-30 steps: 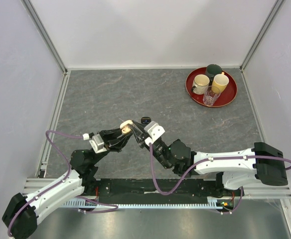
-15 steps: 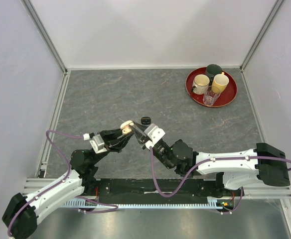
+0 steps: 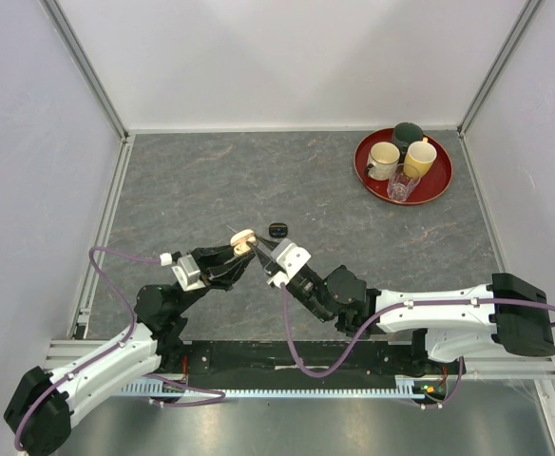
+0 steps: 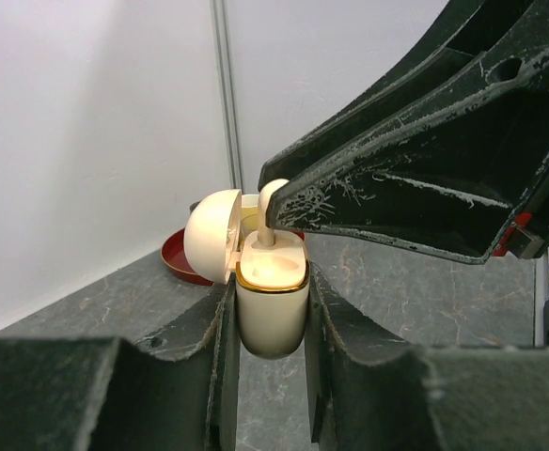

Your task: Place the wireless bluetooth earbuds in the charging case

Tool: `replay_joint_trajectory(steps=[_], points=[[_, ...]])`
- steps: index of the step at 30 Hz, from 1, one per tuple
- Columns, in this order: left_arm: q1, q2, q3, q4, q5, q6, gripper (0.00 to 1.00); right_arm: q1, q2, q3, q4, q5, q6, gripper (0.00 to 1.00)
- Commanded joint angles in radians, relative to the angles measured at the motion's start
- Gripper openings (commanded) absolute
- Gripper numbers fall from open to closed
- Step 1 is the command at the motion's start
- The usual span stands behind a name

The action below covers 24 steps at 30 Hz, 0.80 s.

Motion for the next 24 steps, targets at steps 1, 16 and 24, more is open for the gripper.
replay_joint_trajectory(steps=[1,16,24], points=[[-0.004,-0.007,0.038,0.075,-0.039,-0.021,0.02,0.004,-0.011,-0.005,-0.069,-0.043,-0.016,0.03],[-0.004,-0.002,0.029,0.081,-0.037,-0.02,0.02,0.004,0.002,0.042,-0.144,-0.038,0.054,0.23],[-0.002,-0.014,0.016,0.075,-0.06,-0.01,0.02,0.003,-0.034,0.051,-0.157,0.014,0.151,0.63]])
